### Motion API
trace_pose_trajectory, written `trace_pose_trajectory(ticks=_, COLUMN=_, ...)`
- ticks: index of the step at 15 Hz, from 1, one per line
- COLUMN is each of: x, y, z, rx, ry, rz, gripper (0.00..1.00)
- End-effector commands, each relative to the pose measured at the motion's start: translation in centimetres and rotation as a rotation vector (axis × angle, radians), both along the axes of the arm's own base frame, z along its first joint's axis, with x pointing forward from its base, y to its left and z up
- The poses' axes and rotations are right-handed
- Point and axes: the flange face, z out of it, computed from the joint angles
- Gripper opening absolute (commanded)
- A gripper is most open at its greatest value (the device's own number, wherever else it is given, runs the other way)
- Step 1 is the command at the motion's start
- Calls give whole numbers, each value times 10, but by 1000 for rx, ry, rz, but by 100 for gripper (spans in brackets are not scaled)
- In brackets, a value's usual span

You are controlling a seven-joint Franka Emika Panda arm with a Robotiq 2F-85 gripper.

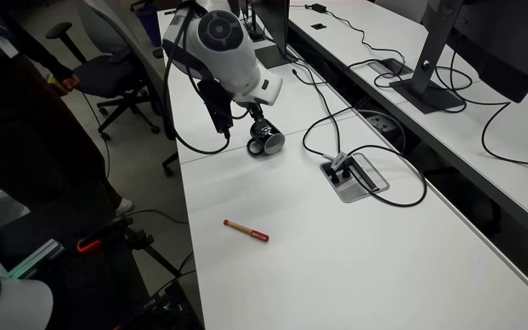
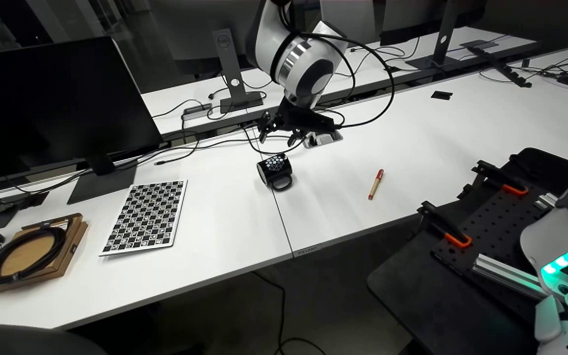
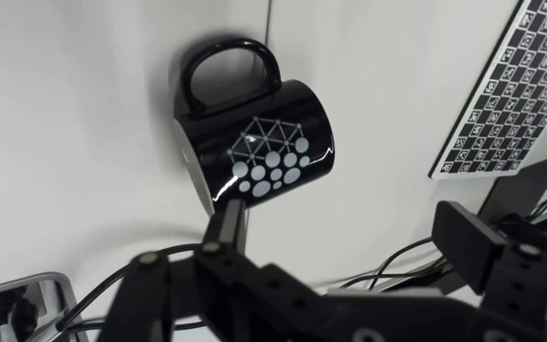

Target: Turn the mug upside down

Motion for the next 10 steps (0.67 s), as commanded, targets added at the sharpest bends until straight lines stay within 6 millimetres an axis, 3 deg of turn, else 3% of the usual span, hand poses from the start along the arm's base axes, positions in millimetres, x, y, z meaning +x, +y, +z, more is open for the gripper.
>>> trace_pose_trajectory(ticks=1, x=-15, y=4, z=4, rx=-101, ry=2, rz=93, gripper=100)
trace_pose_trajectory(ticks=5, x=-17, y=6, z=-1, rx=-70, ry=37, rz=201, gripper=100)
trace_pose_trajectory(ticks=10, x=-21, y=20, z=-1, rx=145, ry=167, rz=403, gripper=100)
